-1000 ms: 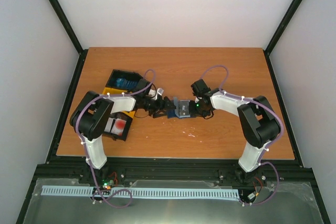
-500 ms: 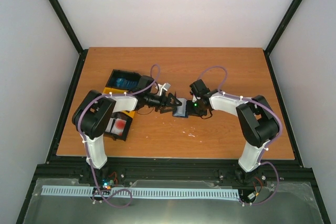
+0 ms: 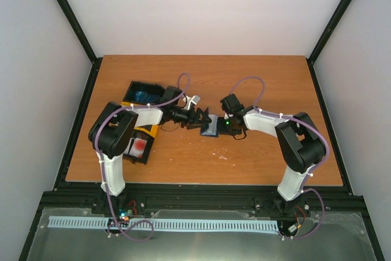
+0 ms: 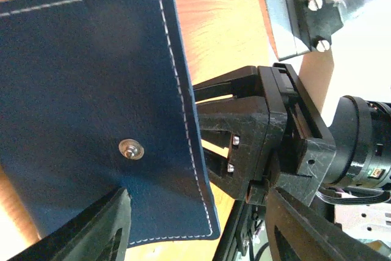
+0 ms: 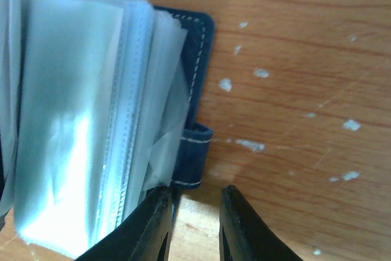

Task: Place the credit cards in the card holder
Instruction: Close the card holder at the center of the board.

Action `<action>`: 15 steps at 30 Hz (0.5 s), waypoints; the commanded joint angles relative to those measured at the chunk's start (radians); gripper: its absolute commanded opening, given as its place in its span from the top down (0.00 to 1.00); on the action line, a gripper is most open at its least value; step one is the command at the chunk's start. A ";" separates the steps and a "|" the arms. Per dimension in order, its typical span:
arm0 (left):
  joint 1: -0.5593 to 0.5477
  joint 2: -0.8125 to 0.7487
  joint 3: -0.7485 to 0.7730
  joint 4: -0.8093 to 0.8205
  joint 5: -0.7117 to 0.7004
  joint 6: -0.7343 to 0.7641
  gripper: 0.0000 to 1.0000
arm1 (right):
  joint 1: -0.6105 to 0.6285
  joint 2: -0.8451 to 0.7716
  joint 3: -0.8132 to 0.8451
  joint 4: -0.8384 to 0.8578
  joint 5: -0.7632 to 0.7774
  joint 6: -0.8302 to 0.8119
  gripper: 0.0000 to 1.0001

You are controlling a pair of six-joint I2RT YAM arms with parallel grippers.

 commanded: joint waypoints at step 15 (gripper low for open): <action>-0.007 0.039 0.145 -0.195 -0.084 0.157 0.47 | 0.005 0.002 0.025 0.216 0.091 -0.203 0.75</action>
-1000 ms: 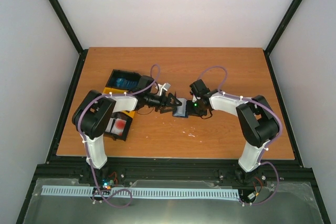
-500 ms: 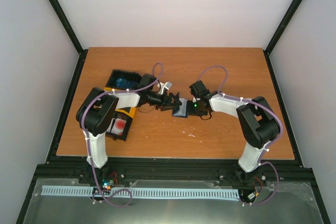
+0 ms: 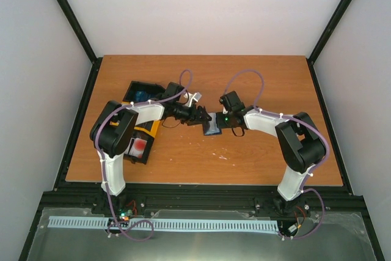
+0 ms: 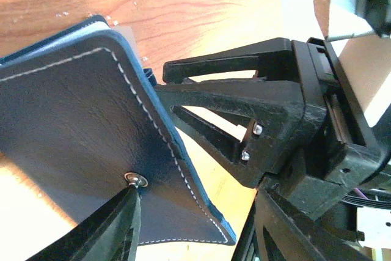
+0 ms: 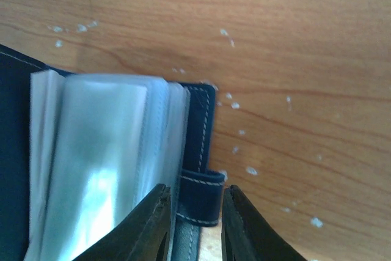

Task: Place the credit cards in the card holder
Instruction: Close the card holder at the center of the board.

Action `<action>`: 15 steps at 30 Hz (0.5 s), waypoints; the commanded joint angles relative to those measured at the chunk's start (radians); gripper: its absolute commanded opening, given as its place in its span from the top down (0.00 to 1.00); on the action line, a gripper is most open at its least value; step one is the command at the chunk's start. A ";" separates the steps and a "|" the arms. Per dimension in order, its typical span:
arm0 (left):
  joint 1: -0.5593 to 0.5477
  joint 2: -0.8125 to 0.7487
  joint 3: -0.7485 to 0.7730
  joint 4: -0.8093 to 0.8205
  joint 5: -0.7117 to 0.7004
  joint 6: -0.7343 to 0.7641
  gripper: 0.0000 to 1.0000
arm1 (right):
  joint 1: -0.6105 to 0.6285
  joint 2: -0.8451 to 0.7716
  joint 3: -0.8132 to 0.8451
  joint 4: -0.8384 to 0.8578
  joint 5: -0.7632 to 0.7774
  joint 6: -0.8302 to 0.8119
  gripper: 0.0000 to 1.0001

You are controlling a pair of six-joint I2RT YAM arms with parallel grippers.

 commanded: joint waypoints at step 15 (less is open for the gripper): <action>-0.031 0.030 0.113 -0.156 -0.083 0.123 0.41 | -0.020 -0.066 -0.007 0.007 0.053 0.063 0.75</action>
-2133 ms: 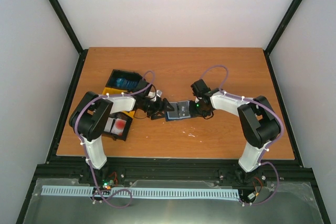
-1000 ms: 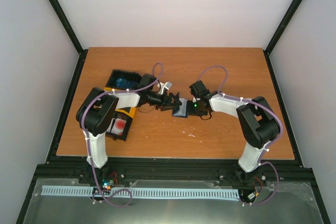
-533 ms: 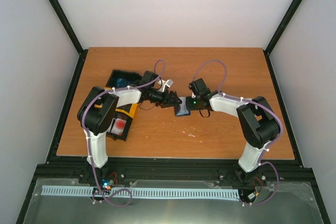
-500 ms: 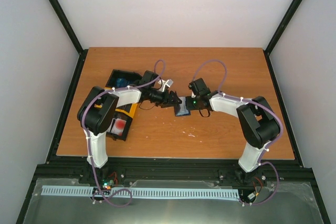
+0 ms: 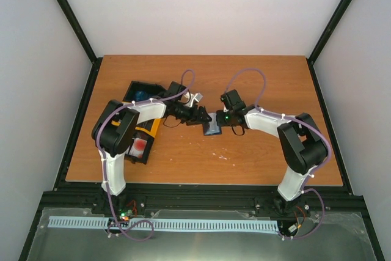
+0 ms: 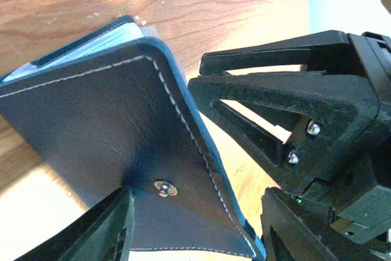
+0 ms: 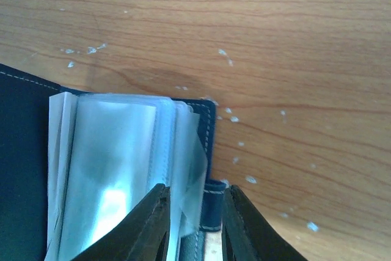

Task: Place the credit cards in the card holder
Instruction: Close the card holder at the center of the board.

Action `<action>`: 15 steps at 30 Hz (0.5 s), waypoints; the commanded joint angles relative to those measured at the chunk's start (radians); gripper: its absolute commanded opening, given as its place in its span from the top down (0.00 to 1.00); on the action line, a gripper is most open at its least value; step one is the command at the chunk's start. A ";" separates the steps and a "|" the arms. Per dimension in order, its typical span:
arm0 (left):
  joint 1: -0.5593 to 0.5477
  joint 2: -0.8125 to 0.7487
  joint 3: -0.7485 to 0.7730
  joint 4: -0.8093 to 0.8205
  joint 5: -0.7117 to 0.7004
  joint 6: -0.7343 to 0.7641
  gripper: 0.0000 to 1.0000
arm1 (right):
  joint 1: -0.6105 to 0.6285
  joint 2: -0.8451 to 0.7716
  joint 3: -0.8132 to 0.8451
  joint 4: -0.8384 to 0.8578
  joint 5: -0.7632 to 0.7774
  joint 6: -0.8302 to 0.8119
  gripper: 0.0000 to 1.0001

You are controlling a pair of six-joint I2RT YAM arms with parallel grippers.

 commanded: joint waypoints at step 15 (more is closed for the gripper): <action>-0.070 0.075 0.116 -0.043 -0.110 0.030 0.44 | -0.069 -0.075 -0.065 -0.039 -0.027 0.104 0.77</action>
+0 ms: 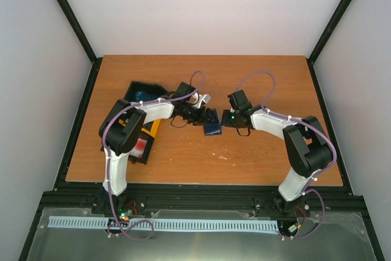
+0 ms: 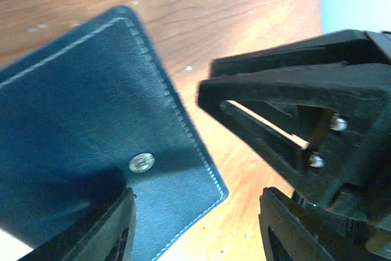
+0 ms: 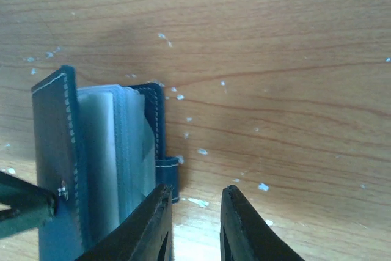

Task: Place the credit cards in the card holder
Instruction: Close the card holder at the center of the board.

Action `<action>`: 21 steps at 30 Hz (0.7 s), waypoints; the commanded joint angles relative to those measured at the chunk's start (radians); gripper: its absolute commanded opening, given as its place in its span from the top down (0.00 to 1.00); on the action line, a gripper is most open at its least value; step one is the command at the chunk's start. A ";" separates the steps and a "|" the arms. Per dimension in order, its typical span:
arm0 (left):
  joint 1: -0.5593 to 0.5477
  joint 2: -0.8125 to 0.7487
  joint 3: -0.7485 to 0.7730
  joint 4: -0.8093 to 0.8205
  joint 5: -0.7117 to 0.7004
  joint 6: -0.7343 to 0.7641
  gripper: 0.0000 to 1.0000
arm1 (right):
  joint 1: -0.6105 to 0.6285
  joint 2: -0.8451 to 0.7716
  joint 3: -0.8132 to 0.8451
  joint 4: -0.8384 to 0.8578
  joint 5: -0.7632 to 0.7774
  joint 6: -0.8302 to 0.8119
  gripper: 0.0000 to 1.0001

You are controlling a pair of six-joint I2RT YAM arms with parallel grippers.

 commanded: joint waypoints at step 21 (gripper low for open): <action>-0.048 0.061 0.092 -0.310 -0.508 -0.011 0.56 | -0.027 -0.092 -0.071 0.080 -0.187 -0.059 0.76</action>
